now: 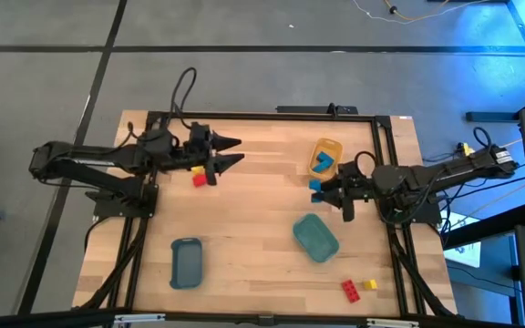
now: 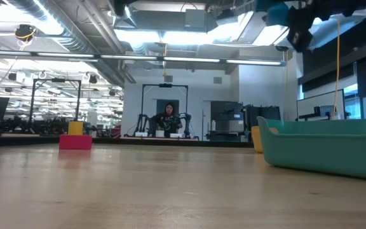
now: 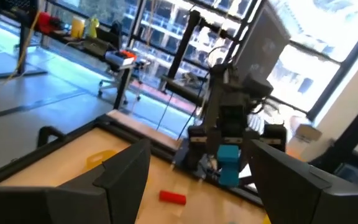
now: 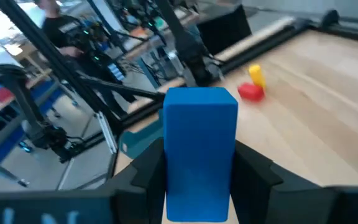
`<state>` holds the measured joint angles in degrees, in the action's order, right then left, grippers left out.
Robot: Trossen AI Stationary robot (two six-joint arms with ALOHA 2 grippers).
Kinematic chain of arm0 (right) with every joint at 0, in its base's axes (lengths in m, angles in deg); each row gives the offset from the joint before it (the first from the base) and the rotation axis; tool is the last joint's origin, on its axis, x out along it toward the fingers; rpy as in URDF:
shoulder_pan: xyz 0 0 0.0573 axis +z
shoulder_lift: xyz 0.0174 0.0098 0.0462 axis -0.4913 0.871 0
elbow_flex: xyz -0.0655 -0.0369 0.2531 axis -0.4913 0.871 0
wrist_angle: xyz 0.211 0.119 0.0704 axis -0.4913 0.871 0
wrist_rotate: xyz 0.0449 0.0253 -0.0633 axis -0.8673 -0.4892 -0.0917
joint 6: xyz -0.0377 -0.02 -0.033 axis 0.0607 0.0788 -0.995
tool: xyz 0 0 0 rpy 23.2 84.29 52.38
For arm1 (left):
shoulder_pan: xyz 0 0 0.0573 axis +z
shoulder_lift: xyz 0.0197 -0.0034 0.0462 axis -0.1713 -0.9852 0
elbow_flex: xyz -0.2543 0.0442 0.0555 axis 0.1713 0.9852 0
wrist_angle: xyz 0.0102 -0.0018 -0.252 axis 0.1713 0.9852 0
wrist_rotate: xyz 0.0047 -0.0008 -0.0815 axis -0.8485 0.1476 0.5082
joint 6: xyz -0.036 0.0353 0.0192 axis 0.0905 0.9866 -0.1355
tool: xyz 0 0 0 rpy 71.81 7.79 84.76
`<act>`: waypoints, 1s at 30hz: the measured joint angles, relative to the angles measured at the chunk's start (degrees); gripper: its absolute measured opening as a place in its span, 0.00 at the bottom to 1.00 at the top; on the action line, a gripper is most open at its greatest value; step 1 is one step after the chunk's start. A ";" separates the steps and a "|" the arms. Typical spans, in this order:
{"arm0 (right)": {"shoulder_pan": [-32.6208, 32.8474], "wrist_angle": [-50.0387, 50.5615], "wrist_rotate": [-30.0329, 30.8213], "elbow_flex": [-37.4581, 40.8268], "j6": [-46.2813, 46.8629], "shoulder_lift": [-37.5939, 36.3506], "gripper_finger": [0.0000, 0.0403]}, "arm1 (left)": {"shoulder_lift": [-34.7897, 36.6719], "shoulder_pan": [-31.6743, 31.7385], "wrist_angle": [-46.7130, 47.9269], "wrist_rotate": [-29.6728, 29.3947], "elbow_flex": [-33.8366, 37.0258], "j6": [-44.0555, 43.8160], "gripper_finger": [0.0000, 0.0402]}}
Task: Sort & place blocks by color
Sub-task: Put the blue block into the yellow bin
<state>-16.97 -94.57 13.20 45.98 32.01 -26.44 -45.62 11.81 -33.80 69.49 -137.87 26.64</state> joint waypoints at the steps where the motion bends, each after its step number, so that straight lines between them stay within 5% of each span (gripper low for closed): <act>1: -0.44 -0.93 -0.93 0.10 -0.80 0.02 0.32 | -0.49 -0.23 -0.85 -0.03 0.00 0.01 0.65; 6: -2.26 -1.08 -1.82 0.06 -3.02 0.15 0.32 | -1.80 -0.21 -2.06 -2.89 -0.01 1.72 0.65; 16: -5.75 0.96 8.96 -0.10 -2.00 0.71 0.32 | -1.96 -0.24 -1.89 -6.18 0.00 6.45 0.65; 30: -12.89 31.60 13.36 -15.29 0.90 13.56 0.32 | 2.54 -0.02 3.60 2.25 -0.09 7.37 0.65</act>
<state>-29.86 -62.97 26.56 30.69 32.91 -12.89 -43.08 11.79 -30.20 71.74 -137.96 34.01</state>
